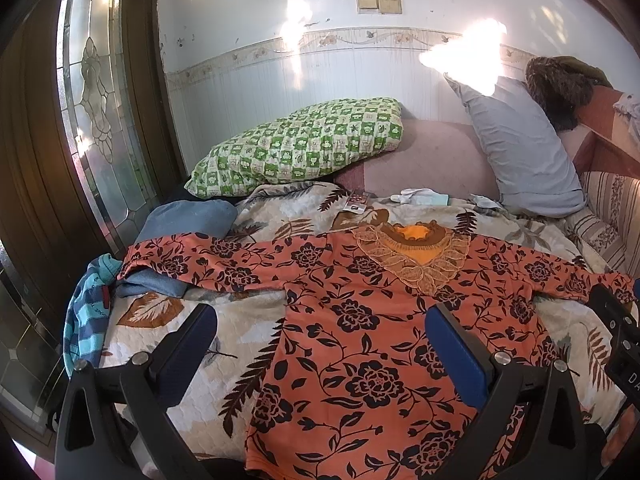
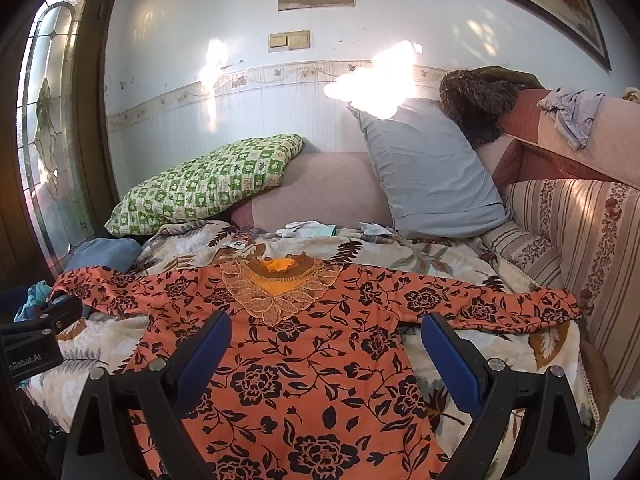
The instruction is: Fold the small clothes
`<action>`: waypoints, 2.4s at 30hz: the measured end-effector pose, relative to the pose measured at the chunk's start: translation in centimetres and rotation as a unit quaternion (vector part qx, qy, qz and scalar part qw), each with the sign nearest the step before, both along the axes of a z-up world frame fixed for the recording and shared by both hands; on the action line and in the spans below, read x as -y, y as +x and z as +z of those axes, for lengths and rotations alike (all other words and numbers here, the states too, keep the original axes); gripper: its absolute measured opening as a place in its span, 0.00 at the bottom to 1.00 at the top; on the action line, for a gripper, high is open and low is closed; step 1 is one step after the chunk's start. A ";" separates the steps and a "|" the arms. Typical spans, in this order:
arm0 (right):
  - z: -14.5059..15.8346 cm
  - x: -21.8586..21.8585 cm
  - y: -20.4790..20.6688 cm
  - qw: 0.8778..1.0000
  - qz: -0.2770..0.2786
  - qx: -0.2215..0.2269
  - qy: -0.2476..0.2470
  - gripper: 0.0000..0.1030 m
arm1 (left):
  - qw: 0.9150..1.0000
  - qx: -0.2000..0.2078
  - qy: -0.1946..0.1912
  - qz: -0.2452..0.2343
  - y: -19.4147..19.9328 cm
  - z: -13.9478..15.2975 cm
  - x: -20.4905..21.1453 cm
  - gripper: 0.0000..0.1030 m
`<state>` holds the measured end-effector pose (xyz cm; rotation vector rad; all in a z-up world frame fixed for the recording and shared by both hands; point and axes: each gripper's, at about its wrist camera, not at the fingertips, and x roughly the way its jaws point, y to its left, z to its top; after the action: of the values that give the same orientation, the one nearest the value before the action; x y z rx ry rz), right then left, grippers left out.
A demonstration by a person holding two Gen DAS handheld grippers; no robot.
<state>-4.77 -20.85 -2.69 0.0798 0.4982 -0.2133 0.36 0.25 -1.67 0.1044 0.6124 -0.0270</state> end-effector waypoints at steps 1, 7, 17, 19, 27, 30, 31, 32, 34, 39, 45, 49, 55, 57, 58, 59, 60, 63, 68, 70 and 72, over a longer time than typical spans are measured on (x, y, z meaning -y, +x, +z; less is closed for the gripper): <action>-0.1 0.0 0.0 1.000 0.000 -0.001 0.000 0.94 | 1.000 -0.001 0.000 0.000 0.1 -0.1 0.0 1.00; -0.3 0.1 0.4 1.000 -0.001 -0.006 0.001 0.94 | 1.000 -0.008 0.001 0.001 0.7 -0.3 -0.1 1.00; -1.3 1.8 1.4 1.000 -0.006 -0.021 -0.005 0.94 | 0.999 -0.032 0.018 0.006 2.8 -2.6 -0.9 1.00; -1.5 4.1 1.5 0.999 -0.022 -0.028 -0.008 0.94 | 0.999 -0.042 0.030 0.012 4.0 -3.8 -1.6 1.00; -7.2 23.5 2.9 0.973 -0.119 -0.077 0.183 0.94 | 0.989 -0.104 0.006 0.106 13.5 -8.7 -6.3 1.00; -10.7 29.4 3.9 0.948 -0.149 -0.078 0.270 0.94 | 0.987 -0.097 0.004 0.130 16.3 -9.5 -5.3 1.00; -11.8 31.1 4.2 0.937 -0.153 -0.072 0.306 0.94 | 0.987 -0.096 -0.002 0.130 17.1 -9.7 -4.7 1.00; -12.9 32.7 4.3 0.925 -0.161 -0.061 0.339 0.94 | 0.987 -0.096 -0.008 0.126 17.8 -9.9 -3.8 1.00; -14.7 35.4 4.0 0.902 -0.188 -0.034 0.388 0.94 | 0.989 -0.096 -0.023 0.112 19.1 -10.4 -1.7 1.00; -18.1 40.8 3.3 0.860 -0.237 0.009 0.451 0.75 | 0.991 -0.108 -0.051 0.060 21.0 -13.3 3.8 1.00; -20.5 44.2 1.8 0.842 -0.289 0.012 0.456 0.70 | 0.990 -0.138 -0.034 0.022 22.0 -17.1 6.2 1.00; -21.6 46.5 1.7 0.826 -0.317 0.033 0.466 0.69 | 0.992 -0.123 -0.014 0.024 22.3 -17.4 6.1 1.00; -22.4 49.5 3.2 0.809 -0.377 0.046 0.449 0.48 | 0.992 -0.118 -0.018 0.033 22.6 -17.0 4.4 1.00; -22.1 49.6 3.9 0.813 -0.383 0.038 0.436 0.10 | 0.992 -0.114 -0.028 0.043 22.8 -16.6 3.4 1.00; -21.5 49.3 4.3 0.822 -0.379 0.037 0.424 0.09 | 0.992 -0.112 -0.032 0.048 22.8 -16.3 2.9 1.00; -20.5 48.7 4.8 0.834 -0.374 0.036 0.404 0.09 | 0.992 -0.108 -0.037 0.054 22.8 -16.0 2.3 1.00; -19.2 47.8 5.4 0.848 -0.362 0.035 0.385 0.07 | 0.992 -0.104 -0.042 0.062 22.8 -15.6 1.6 1.00; -15.1 44.4 7.9 0.886 -0.310 0.040 0.341 0.07 | 0.990 -0.096 -0.054 0.083 22.7 -14.5 -0.3 1.00; -9.4 35.8 14.0 0.923 -0.184 0.046 0.334 0.07 | 0.987 -0.081 -0.072 0.122 22.3 -12.8 -4.4 1.00; -7.7 30.9 17.1 0.935 -0.124 0.040 0.329 0.07 | 0.984 -0.074 -0.078 0.141 22.0 -12.3 -6.2 1.00; -6.9 25.1 20.4 0.942 -0.064 0.029 0.329 0.07 | 0.981 -0.070 -0.083 0.159 21.9 -12.1 -8.3 1.00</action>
<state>15.62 -45.97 -9.55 0.7720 0.4884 -0.1640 22.29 8.54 -13.72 -0.1596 0.7596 0.2246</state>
